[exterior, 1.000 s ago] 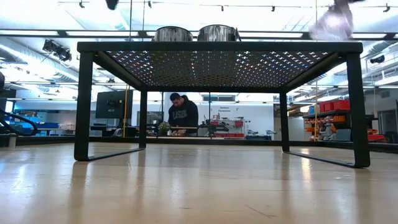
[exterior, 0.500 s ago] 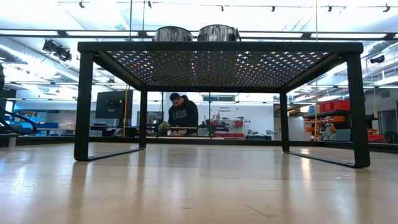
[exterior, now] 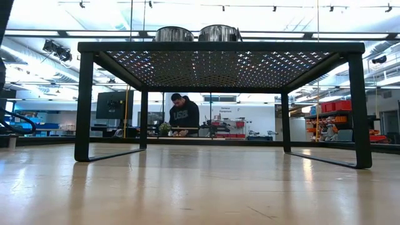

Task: Pick & Place candle stick holders
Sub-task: Put the top pink glass candle holder on the shelf

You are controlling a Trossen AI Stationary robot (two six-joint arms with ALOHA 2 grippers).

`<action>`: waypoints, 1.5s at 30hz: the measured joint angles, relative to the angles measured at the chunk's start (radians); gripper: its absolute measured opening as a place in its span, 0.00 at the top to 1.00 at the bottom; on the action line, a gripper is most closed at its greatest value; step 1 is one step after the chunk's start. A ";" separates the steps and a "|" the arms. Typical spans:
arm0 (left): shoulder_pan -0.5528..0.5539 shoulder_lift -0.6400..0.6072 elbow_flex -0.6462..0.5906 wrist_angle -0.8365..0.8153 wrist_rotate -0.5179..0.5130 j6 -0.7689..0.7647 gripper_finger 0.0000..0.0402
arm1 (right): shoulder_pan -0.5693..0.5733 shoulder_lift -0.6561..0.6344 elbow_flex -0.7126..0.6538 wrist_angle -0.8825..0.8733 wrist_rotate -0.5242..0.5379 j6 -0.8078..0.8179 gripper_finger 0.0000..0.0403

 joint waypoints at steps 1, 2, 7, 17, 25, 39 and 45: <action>0.002 0.012 0.008 -0.001 0.010 -0.007 0.10 | 0.000 -0.002 0.000 0.005 0.000 0.000 0.98; 0.003 0.021 0.013 -0.004 0.019 -0.012 0.10 | 0.000 -0.002 0.000 0.010 0.001 0.001 0.98; 0.015 0.035 0.019 -0.004 0.030 -0.040 0.10 | 0.000 -0.001 0.000 0.033 0.008 -0.009 0.98; 0.033 0.056 0.020 0.007 0.065 -0.062 0.10 | -0.012 0.002 0.001 0.126 0.040 -0.038 0.98; 0.043 0.084 0.021 0.023 0.150 -0.088 0.10 | -0.017 0.019 0.001 0.173 0.065 -0.056 0.98; 0.050 0.094 0.018 0.008 0.240 -0.111 0.24 | -0.017 0.031 0.001 0.190 0.057 -0.056 0.98; 0.049 0.094 0.018 0.015 0.229 -0.109 0.24 | -0.017 0.031 0.001 0.190 0.050 -0.057 0.97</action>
